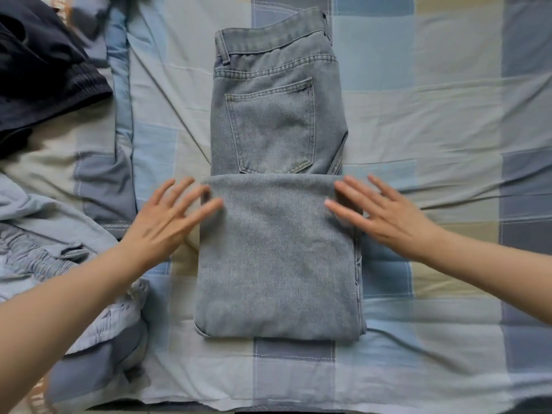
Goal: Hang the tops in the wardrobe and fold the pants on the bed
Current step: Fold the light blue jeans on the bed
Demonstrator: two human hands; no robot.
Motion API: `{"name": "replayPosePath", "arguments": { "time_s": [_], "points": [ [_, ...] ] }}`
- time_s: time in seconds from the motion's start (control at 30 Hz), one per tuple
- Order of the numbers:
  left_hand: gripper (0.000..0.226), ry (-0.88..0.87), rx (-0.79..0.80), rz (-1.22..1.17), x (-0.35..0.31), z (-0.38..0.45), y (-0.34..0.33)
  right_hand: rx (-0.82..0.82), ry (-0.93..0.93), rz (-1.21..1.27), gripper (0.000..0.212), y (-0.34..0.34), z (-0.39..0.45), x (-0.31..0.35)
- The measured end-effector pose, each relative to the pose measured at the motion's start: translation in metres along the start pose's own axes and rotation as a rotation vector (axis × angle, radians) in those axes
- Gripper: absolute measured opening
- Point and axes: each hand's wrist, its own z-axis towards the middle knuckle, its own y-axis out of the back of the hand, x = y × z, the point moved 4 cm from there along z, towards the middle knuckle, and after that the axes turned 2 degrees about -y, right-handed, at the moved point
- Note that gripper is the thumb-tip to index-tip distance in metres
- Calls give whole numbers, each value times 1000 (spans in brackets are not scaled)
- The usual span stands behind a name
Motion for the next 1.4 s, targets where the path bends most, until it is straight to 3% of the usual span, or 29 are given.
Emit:
{"name": "replayPosePath", "arguments": {
  "time_s": [0.1,0.27,0.5,0.6,0.7,0.77,0.83,0.87,0.9,0.93,1.0,1.03,1.07,1.1,1.17,1.23,1.33,1.4],
  "points": [
    [75,-196,56,248,-8,8,-7,23,153,-117,55,-11,11,12],
    [55,-407,77,234,-15,35,-23,-10,209,-147,48,-30,38,3],
    [51,-421,137,104,-14,44,-18,71,199,-36,50,-33,43,-2],
    [49,-423,206,-40,-14,51,2,237,214,71,59,-24,46,-9],
    [46,-273,393,-312,-17,59,16,526,88,480,71,-15,47,-13],
    [38,-40,497,-722,-8,49,30,596,-135,943,55,3,41,-19],
    [23,355,467,-1225,-8,43,45,582,-389,1434,33,15,28,-22],
    [18,653,332,-1234,-6,49,44,559,-546,1617,24,11,28,-20],
    [24,959,160,-1059,-4,43,46,510,-763,1681,18,4,25,-18],
    [31,1077,255,-958,-17,33,54,505,-1013,1596,16,-7,22,-14],
    [48,1474,125,-1029,-33,20,43,517,-1455,1310,15,-14,15,-1],
    [53,1555,68,-1241,-40,24,24,531,-1514,1428,22,-18,19,9],
    [48,1570,86,-1424,-43,24,0,497,-1463,1634,31,-26,23,17],
    [44,1479,110,-1568,-43,17,-5,463,-1441,1742,42,-27,24,19],
    [46,1428,38,-1491,-34,7,-19,373,-1523,1726,56,-25,19,11],
    [51,1311,-15,-1396,-39,10,-16,315,-1579,1652,56,-25,21,7],
    [53,1144,22,-1332,-50,2,-8,251,-1392,1525,51,-14,25,12],
    [37,1076,-49,-1265,-53,-2,0,166,-1204,1373,42,-4,22,20]
  ]
}}
